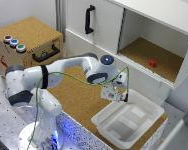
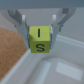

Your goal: Put the yellow object inside the box

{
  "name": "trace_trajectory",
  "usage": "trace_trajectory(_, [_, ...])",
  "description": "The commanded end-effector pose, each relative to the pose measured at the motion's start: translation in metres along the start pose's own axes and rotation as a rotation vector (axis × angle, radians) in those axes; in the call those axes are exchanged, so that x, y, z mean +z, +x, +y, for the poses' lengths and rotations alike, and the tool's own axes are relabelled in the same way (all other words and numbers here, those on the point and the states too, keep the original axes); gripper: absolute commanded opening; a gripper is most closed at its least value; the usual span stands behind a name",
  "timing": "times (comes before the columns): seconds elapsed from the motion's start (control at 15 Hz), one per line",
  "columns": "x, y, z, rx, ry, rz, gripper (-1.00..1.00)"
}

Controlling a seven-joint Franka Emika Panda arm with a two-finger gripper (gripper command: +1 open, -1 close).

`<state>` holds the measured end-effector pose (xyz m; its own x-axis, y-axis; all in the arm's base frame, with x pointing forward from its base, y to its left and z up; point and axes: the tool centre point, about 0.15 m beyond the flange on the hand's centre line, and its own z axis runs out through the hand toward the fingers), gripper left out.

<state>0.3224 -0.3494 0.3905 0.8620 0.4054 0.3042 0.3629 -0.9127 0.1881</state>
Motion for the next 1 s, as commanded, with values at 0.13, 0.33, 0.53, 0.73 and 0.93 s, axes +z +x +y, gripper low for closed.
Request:
trace_trajectory(0.13, [0.096, -0.031, 0.111, -0.138, 0.237, 0.017, -1.0])
trace_trajectory(0.33, [0.122, -0.041, 0.108, -0.194, 0.276, 0.005, -1.0])
trace_trajectory(0.53, [0.136, -0.044, 0.101, -0.21, 0.275, 0.005, -1.0])
trace_trajectory(0.73, [0.156, -0.04, 0.092, -0.221, 0.253, -0.026, -1.0])
trace_trajectory(0.93, [0.169, -0.032, 0.088, -0.205, 0.256, -0.048, -1.0])
